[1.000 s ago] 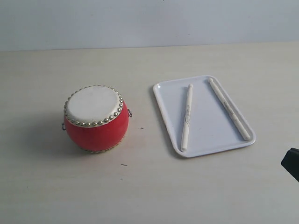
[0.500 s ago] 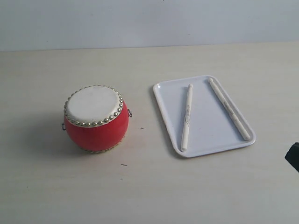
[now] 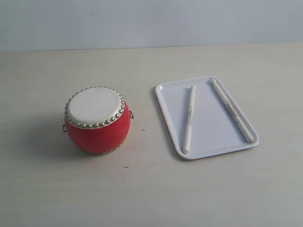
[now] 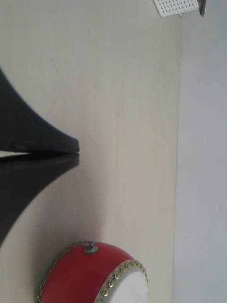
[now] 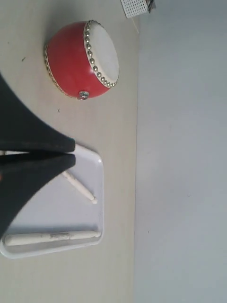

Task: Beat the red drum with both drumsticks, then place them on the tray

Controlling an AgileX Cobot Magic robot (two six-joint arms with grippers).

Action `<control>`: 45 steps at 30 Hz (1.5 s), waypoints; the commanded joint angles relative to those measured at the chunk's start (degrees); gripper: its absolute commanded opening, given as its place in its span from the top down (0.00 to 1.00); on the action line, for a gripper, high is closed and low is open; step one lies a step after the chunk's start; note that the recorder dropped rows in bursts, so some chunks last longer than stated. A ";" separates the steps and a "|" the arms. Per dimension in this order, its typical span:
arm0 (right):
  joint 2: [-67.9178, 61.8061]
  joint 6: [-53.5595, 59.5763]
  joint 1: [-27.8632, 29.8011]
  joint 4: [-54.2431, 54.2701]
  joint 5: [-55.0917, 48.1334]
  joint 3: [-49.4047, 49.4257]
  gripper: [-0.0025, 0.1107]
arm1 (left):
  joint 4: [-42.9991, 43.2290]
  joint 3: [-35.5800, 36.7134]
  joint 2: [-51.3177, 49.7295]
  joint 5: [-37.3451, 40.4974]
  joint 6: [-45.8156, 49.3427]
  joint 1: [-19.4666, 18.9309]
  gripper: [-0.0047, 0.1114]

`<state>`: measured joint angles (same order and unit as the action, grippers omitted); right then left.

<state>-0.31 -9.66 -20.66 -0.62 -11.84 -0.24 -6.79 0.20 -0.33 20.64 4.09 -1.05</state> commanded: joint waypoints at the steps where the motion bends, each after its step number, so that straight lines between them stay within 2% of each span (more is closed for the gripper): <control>1: 0.31 2.71 -0.05 -1.14 -2.69 0.24 0.98 | -0.41 -0.20 0.33 -0.26 0.21 -0.16 0.96; 6: 0.31 3.18 -0.05 -0.86 -3.16 0.24 0.98 | -0.41 -0.20 0.33 -0.26 0.21 -0.16 0.96; 10: 0.31 8.17 -0.05 2.76 -3.16 0.24 0.98 | -0.41 -0.20 0.33 -0.26 0.21 -0.16 0.96; 20: 0.31 8.04 -0.05 4.58 -3.43 0.24 0.98 | -0.41 -0.20 0.33 -0.26 0.21 -0.16 0.96; 32: 0.31 8.03 15.19 4.25 -3.43 0.24 0.98 | -0.41 -0.20 0.33 -0.26 0.21 -0.16 0.96; 36: 0.31 8.03 16.96 4.25 -3.43 0.24 0.98 | -0.41 -0.20 0.33 -0.26 0.21 -0.16 0.96; 45: 0.31 7.92 16.94 4.25 -3.43 0.24 0.98 | -0.41 -0.20 0.33 -0.26 0.21 -0.16 0.96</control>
<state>-0.31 -1.93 -4.07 4.15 -15.28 -0.24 -6.79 0.20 -0.33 20.64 4.09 -1.05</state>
